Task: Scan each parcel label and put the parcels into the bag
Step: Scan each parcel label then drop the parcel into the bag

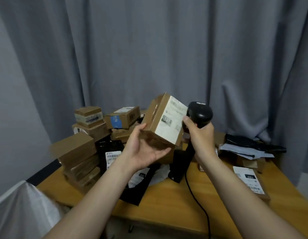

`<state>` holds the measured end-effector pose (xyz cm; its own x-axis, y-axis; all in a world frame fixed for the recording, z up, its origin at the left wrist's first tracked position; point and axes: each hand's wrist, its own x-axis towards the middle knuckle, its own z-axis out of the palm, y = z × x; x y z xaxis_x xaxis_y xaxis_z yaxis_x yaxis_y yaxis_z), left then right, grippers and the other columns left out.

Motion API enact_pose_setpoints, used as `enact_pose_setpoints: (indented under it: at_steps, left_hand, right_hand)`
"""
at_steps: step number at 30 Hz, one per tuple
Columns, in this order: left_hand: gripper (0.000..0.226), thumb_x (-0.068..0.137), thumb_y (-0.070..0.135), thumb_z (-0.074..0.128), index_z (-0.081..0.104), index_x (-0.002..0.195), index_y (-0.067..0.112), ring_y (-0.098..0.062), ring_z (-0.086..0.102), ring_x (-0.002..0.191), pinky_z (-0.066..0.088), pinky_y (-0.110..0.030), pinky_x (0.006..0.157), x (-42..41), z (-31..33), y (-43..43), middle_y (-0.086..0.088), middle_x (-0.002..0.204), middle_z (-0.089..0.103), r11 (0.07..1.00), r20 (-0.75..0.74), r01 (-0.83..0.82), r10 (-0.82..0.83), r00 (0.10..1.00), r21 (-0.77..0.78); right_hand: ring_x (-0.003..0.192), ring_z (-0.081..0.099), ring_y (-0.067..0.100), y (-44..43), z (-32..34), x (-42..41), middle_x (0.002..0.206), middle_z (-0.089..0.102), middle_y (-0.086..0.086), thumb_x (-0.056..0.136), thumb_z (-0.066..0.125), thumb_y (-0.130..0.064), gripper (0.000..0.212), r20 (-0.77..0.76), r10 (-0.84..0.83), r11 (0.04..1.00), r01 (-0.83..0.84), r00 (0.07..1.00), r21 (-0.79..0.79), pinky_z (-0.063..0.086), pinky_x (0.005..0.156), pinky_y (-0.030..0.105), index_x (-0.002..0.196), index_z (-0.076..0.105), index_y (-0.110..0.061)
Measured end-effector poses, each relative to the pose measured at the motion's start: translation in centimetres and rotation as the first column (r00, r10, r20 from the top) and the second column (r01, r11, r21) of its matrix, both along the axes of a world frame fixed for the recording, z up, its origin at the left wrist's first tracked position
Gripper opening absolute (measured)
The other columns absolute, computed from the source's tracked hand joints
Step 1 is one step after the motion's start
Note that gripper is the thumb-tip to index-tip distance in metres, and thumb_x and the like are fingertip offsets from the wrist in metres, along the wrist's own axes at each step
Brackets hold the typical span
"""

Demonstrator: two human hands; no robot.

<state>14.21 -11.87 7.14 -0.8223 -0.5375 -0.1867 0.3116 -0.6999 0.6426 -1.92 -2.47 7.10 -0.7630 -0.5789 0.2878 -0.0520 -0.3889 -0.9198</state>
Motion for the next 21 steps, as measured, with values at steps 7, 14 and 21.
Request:
enact_pose_setpoints:
  at_steps: [7,14,21]
  left_hand:
    - [0.032,0.098,0.024,0.068,0.064,0.129,0.017,-0.018,0.078,0.090,0.061,-0.031,0.067,0.3,-0.7,2.5,-0.008,0.109,0.078,0.808,0.165,-0.200,0.343,0.925,-0.555]
    - [0.025,0.103,0.022,0.060,0.069,0.127,0.021,-0.005,0.074,0.089,0.056,-0.024,0.082,1.5,-0.9,4.1,0.003,0.105,0.079,0.468,0.248,-0.018,0.501,0.829,-0.884]
    - [0.038,0.080,0.023,0.087,0.064,0.110,0.030,0.002,0.073,0.091,0.058,-0.017,0.077,1.9,-2.3,5.4,0.015,0.103,0.075,0.437,0.283,0.035,0.517,0.807,-0.899]
  right_hand:
    - [0.091,0.062,-0.006,2.7,0.2,-0.2,0.104,0.064,-0.020,0.090,0.081,-0.017,0.039,-0.176,-0.103,0.993,0.111,0.979,0.034,0.048,0.071,0.014,0.120,0.058,-0.026]
    - [0.093,0.062,-0.010,4.0,-1.6,0.7,0.103,0.064,-0.022,0.091,0.081,-0.016,0.035,-0.331,-0.104,0.990,0.129,0.938,0.053,0.048,0.073,0.012,0.115,0.059,-0.029]
    - [0.082,0.059,-0.022,4.2,-2.2,2.0,0.097,0.063,-0.024,0.091,0.081,-0.018,0.029,-0.443,-0.075,0.985,0.137,0.893,0.109,0.043,0.062,0.001,0.111,0.061,-0.026]
